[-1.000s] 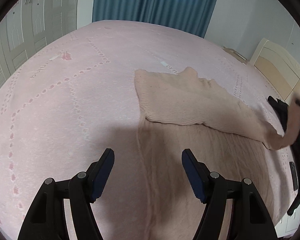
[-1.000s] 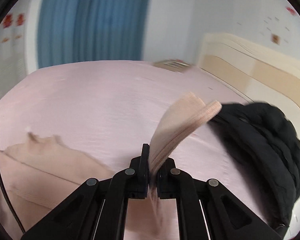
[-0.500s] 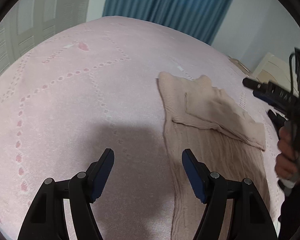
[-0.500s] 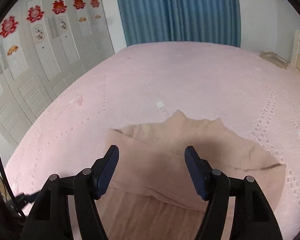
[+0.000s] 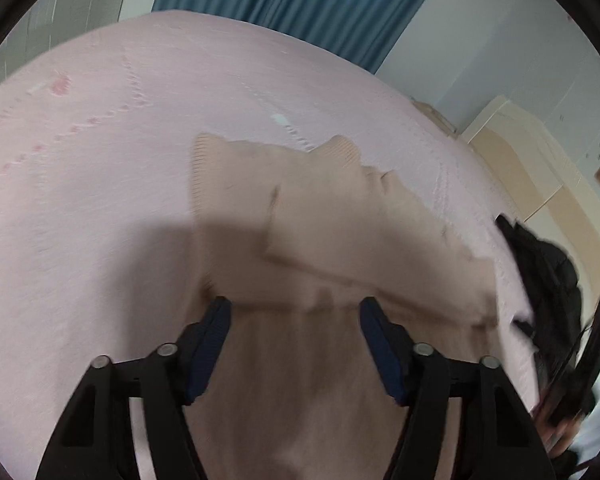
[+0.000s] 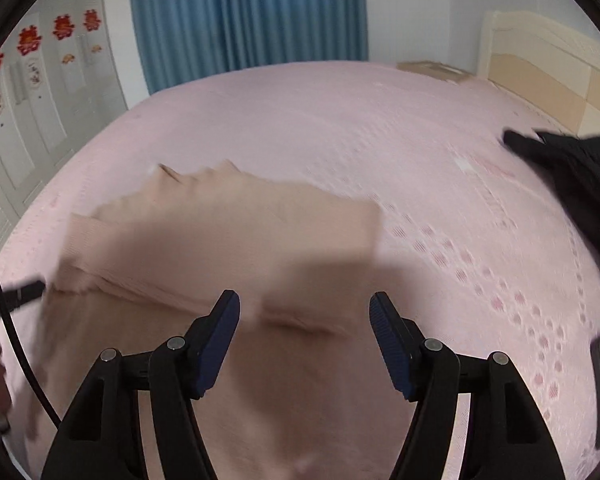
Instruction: Fold small clothes
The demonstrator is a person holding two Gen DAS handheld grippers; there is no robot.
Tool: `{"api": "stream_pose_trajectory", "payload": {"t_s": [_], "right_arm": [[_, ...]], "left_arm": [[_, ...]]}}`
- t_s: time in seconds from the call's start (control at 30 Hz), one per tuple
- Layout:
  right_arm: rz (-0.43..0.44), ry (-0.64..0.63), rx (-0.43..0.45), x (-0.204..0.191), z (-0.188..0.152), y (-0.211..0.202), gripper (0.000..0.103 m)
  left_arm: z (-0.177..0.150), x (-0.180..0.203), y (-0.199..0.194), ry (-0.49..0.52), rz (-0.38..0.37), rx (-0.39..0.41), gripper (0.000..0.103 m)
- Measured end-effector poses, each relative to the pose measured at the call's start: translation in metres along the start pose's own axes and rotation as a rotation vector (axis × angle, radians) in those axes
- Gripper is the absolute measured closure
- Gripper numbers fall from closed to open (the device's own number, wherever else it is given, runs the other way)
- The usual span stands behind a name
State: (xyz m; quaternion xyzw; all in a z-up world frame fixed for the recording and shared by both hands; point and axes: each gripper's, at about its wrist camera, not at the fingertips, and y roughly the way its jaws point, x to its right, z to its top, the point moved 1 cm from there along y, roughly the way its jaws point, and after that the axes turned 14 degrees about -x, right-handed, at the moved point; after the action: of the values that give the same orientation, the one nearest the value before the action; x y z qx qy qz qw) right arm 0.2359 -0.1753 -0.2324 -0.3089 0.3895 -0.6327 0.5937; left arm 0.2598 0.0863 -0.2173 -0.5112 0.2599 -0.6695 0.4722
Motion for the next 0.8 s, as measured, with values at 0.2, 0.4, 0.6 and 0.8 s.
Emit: {"api": "stream_pose_trajectory", "payload": {"t_s": [0.2, 0.4, 0.6, 0.8], "right_arm": [[0.054, 0.055, -0.003, 0.015, -0.027, 0.031, 0.037], [0.059, 0.039, -0.014, 0.01, -0.026, 0.042, 0.037], [0.074, 0.058, 0.003, 0.016, -0.012, 0.036, 0.037], [0.064, 0.026, 0.042, 0.009, 0.004, 0.02, 0.037]], "left_arm": [[0.021, -0.002, 0.032, -0.075, -0.022, -0.041, 0.053], [0.033, -0.005, 0.049, -0.163, -0.028, -0.018, 0.057], [0.051, -0.001, 0.042, -0.183, -0.037, 0.003, 0.097], [0.051, -0.013, -0.007, -0.182, -0.029, 0.123, 0.097]]}}
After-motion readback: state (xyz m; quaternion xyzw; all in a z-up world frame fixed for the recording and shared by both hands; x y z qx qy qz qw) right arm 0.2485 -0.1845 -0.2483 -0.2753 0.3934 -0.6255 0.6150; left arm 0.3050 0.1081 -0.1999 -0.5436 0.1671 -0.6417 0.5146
